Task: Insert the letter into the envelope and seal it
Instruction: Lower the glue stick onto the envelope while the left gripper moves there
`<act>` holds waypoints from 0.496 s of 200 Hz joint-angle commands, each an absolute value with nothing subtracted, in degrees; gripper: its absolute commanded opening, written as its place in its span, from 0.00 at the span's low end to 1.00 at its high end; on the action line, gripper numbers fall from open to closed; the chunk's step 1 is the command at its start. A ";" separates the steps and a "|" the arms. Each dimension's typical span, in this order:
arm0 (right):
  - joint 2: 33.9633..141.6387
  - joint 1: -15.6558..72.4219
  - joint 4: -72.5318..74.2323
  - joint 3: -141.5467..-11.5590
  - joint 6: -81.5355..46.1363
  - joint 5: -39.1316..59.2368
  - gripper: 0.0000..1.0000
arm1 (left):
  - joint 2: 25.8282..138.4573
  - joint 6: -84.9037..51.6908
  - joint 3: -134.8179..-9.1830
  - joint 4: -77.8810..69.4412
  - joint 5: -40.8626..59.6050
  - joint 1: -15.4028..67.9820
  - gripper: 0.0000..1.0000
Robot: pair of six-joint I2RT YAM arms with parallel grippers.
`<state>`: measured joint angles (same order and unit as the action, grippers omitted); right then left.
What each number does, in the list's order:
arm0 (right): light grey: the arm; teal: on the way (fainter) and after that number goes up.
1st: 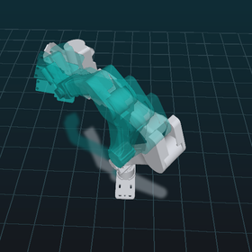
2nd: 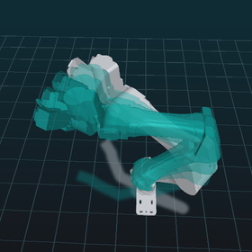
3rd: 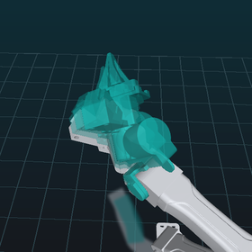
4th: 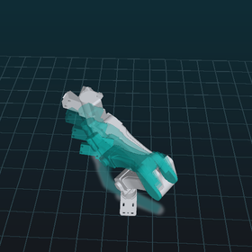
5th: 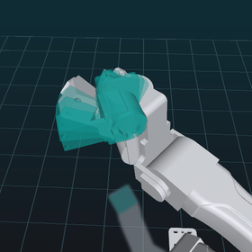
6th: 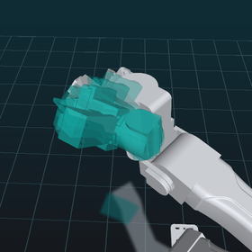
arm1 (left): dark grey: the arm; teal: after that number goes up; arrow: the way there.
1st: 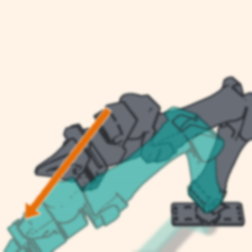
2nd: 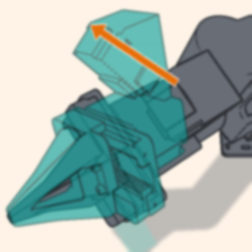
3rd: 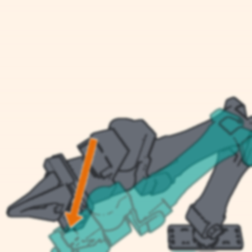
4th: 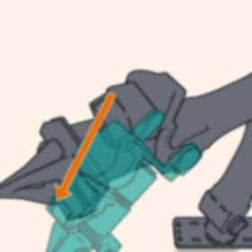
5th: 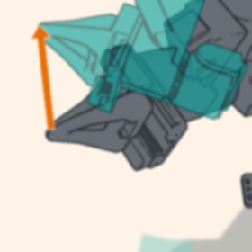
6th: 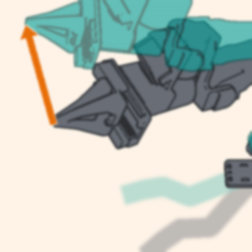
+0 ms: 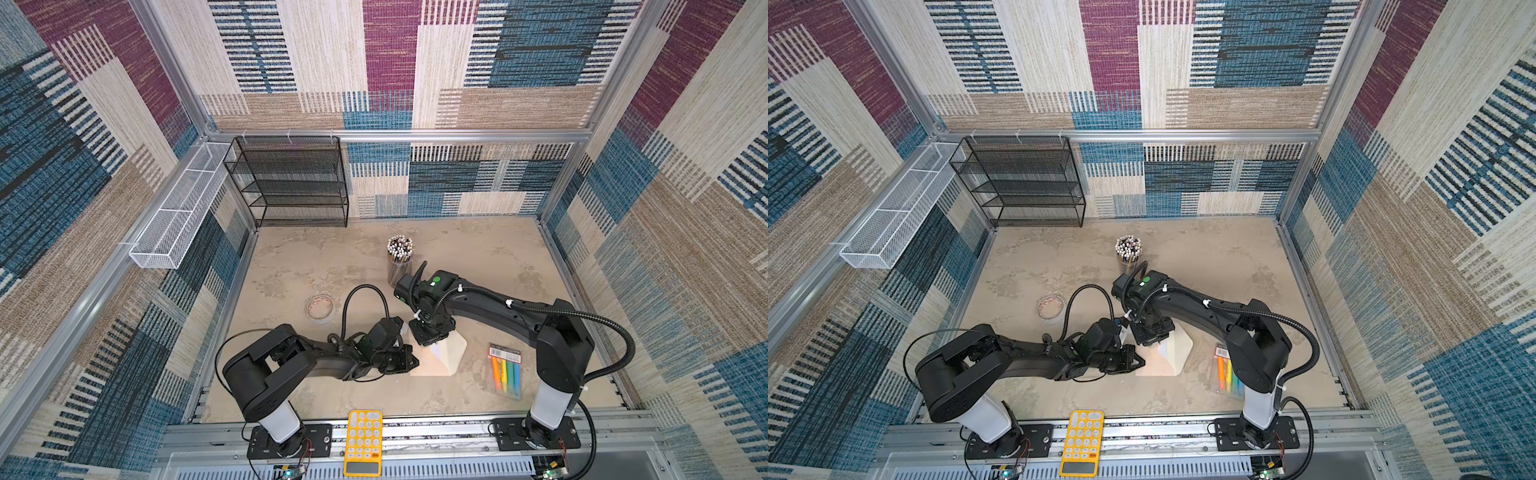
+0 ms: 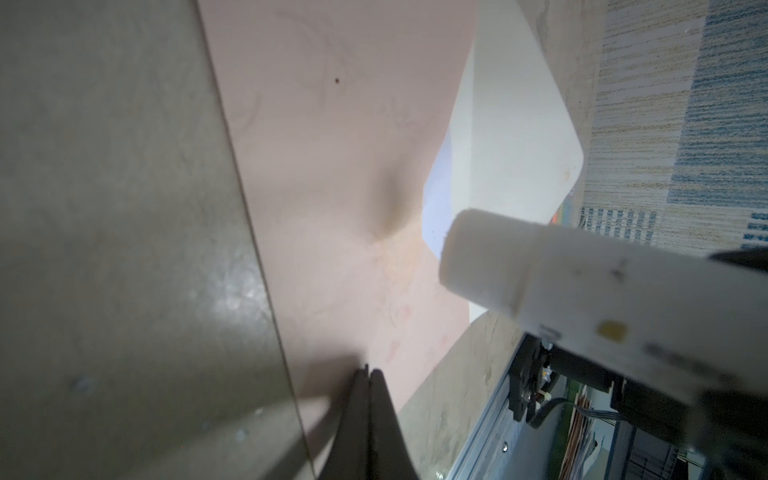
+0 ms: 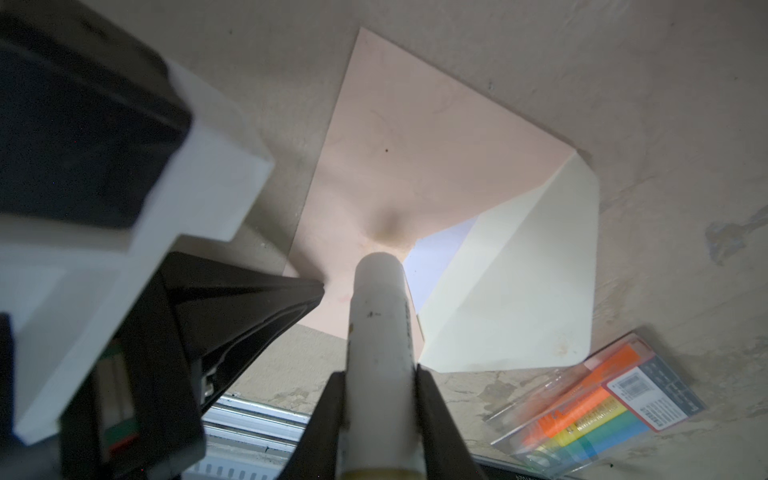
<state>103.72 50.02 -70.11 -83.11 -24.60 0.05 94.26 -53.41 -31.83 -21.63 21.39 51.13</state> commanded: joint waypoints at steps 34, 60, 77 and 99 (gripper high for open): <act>105.37 49.75 -69.56 -82.89 -23.57 1.34 0.00 | 95.17 -52.74 -32.15 -18.98 21.08 51.15 0.00; 105.87 49.56 -69.53 -82.27 -23.52 1.15 0.00 | 95.51 -53.03 -32.15 -19.34 21.46 51.20 0.00; 106.06 49.40 -69.03 -82.05 -23.30 1.52 0.00 | 95.53 -52.91 -32.19 -19.29 21.49 51.18 0.00; 107.01 49.14 -68.99 -81.74 -23.10 1.06 0.00 | 95.62 -52.91 -32.27 -19.28 21.67 51.22 0.00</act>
<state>106.19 49.41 -69.63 -82.08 -23.31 0.99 95.22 -53.41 -32.18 -22.65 22.37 51.13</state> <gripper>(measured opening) 0.259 0.049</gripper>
